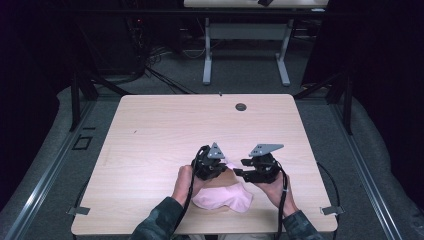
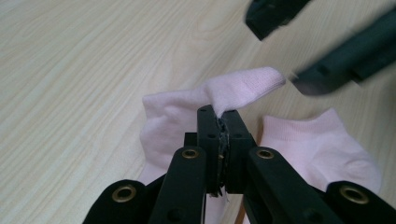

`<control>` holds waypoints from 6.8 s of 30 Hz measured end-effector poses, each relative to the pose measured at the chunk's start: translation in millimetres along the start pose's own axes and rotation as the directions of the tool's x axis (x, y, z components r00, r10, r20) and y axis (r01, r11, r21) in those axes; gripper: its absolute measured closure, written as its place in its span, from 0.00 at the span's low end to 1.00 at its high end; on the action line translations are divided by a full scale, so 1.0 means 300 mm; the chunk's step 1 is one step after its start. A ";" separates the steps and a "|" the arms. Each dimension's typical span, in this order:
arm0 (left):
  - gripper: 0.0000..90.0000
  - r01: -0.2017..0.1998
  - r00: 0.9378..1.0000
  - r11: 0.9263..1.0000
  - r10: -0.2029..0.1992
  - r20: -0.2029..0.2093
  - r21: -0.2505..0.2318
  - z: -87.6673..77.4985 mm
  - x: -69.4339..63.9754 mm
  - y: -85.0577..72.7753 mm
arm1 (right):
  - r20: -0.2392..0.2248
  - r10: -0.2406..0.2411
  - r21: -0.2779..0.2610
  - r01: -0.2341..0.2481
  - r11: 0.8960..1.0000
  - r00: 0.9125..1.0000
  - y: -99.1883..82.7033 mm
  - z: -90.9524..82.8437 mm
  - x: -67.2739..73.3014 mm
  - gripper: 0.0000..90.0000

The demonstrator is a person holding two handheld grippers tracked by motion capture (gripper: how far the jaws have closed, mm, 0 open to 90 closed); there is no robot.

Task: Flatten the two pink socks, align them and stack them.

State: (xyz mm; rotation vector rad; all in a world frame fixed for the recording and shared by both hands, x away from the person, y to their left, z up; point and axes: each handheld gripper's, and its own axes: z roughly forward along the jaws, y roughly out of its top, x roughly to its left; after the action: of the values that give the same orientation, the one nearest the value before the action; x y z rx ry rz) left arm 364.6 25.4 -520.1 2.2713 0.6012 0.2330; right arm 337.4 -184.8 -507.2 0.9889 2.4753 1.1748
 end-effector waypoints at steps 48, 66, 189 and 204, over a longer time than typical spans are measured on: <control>0.71 0.346 0.933 0.926 -0.357 0.051 0.152 -0.040 0.223 -0.139 | 0.094 0.180 0.226 -0.197 0.954 0.979 0.091 0.203 -0.180 0.68; 0.70 0.014 0.973 0.990 0.019 -0.231 0.139 0.008 0.106 -0.190 | 0.067 0.079 0.140 -0.087 0.986 0.995 0.008 0.242 -0.171 0.88; 1.00 0.215 0.975 0.973 -0.209 -0.078 0.083 -0.294 -0.073 -0.201 | 0.016 0.063 0.148 -0.065 0.987 0.998 -0.032 -0.098 0.026 0.93; 0.86 0.233 0.969 0.957 -0.213 -0.123 0.172 -0.188 -0.143 -0.355 | 0.029 0.031 0.260 -0.038 0.965 0.999 -0.204 0.022 0.080 0.90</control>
State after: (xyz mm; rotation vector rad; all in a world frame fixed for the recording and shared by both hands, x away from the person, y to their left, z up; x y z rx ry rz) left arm 270.6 104.1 -556.9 2.3537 0.9629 0.1900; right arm 293.3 -192.5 -555.8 1.1082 2.6506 0.8534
